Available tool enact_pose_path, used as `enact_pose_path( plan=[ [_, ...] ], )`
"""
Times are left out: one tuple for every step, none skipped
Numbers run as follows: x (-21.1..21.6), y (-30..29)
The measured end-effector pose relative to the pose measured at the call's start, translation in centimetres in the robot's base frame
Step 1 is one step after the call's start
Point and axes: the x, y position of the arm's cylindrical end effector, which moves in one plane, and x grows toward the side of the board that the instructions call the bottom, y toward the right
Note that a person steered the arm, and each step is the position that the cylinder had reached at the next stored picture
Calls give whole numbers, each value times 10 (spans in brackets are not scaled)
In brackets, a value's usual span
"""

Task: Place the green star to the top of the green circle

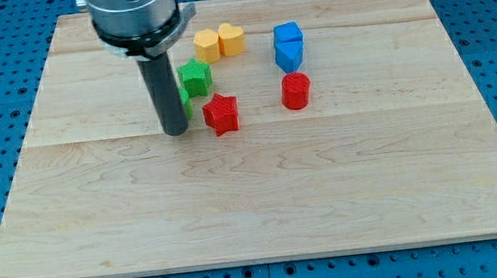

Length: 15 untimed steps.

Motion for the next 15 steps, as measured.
enact_pose_path(
  plan=[
    [-2,4],
    [21,4],
    [37,53],
    [17,97],
    [-17,95],
    [-30,87],
    [-57,75],
    [-73,43],
    [-78,24],
    [-78,20],
    [-78,61],
    [-61,90],
    [-23,96],
    [-7,94],
    [10,117]
  ],
)
